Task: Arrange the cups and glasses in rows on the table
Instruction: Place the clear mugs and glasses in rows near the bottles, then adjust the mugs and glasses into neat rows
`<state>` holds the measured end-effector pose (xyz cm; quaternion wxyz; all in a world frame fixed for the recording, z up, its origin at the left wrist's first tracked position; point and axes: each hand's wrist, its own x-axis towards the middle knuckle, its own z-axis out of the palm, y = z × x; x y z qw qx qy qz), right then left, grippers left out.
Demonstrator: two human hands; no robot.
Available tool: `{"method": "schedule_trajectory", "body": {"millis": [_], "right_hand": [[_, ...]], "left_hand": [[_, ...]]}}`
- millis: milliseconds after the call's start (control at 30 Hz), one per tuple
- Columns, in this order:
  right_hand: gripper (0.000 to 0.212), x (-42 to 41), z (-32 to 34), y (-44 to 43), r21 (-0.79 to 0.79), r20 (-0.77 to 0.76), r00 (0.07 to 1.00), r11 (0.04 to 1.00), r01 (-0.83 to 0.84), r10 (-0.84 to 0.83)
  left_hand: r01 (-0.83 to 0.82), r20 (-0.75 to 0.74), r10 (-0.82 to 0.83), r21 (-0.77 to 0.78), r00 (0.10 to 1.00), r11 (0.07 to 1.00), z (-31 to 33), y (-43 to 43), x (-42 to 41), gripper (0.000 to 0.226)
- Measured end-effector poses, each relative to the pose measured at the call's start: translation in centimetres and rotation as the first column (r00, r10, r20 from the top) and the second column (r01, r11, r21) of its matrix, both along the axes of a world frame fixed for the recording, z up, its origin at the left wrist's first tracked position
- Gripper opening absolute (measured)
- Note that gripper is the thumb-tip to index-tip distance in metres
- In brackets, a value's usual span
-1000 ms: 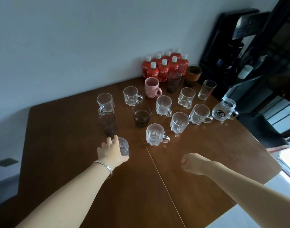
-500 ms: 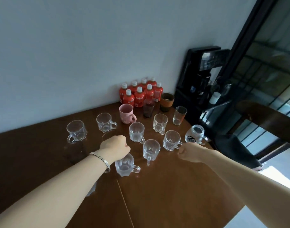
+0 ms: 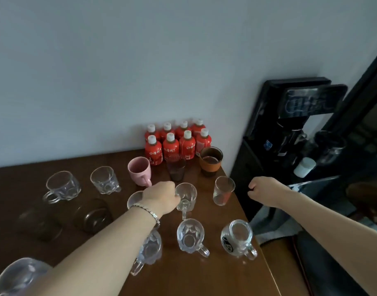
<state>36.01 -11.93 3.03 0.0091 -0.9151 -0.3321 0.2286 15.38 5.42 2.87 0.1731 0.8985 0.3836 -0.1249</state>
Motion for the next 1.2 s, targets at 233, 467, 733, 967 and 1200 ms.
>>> {"method": "schedule_trajectory", "body": {"millis": [233, 467, 733, 967, 1200], "right_hand": [[0.062, 3.2, -1.8, 5.8, 0.125, 0.045, 0.998, 0.991, -0.043, 0.038], [0.089, 5.8, -4.9, 13.5, 0.210, 0.042, 0.992, 0.969, -0.128, 0.122], [0.102, 8.6, -9.2, 18.5, 0.205, -0.101, 0.981, 0.968, -0.142, 0.165], [0.095, 8.6, -9.9, 17.3, 0.219, -0.029, 0.982, 0.960, -0.175, 0.186], [0.094, 7.9, -10.2, 17.0, 0.244, -0.016, 0.993, 0.964, -0.106, 0.114]], "left_hand": [[-0.148, 0.129, 0.141, 0.051, 0.982, 0.988, -2.9, 2.3, 4.5, 0.039], [-0.293, 0.219, 0.294, -0.040, 0.930, 0.955, -6.5, 7.0, 8.5, 0.073], [-0.305, 0.268, 0.380, -0.283, 0.885, 0.909, -10.7, 10.8, 10.8, 0.102], [-0.260, 0.407, 0.368, -0.297, 0.836, 0.919, -12.0, 10.1, 11.6, 0.094], [-0.223, 0.422, 0.338, -0.298, 0.841, 0.928, -11.9, 9.6, 11.6, 0.090]]}}
